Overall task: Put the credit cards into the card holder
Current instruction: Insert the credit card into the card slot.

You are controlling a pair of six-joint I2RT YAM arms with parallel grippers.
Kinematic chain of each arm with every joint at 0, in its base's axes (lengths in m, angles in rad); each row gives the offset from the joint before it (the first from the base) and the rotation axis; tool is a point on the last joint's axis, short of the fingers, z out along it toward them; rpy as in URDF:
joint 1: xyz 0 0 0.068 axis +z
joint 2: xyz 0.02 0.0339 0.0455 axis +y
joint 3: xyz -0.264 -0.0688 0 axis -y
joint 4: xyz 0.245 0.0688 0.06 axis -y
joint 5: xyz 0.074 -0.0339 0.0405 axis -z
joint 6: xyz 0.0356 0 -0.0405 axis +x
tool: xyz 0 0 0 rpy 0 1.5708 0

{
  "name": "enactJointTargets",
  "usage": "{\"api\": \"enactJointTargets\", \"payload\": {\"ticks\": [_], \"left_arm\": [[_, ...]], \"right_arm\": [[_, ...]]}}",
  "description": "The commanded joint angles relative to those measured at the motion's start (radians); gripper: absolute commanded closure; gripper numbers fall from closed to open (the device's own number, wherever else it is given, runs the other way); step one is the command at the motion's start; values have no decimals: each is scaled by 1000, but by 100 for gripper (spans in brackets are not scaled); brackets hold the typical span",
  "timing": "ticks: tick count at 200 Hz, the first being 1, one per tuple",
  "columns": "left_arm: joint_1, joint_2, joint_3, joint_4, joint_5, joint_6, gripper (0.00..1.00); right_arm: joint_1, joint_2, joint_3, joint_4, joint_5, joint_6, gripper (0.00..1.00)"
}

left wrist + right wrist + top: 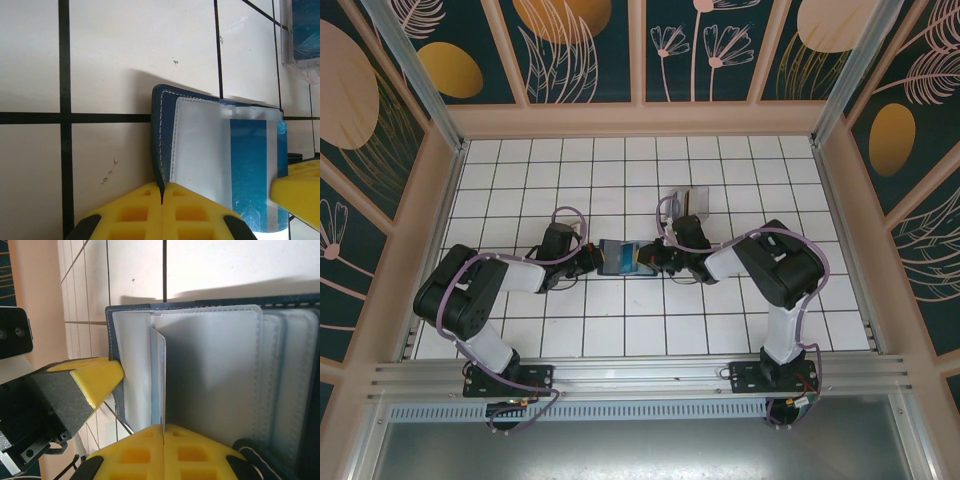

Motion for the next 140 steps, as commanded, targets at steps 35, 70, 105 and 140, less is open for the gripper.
{"api": "enactJointTargets", "payload": {"ticks": [35, 70, 105, 140], "left_arm": [[5, 16, -70, -154, -101, 17, 98], [6, 20, -71, -153, -107, 25, 98], [6, 32, -56, -170, -107, 48, 98], [6, 41, -44, -179, -107, 59, 98]], "right_arm": [[-7, 54, 0, 71, -8, 2, 100], [-19, 67, -21, 202, -76, 52, 100], [-21, 65, -31, 291, -146, 74, 100], [-23, 98, -22, 340, -167, 99, 100]]}}
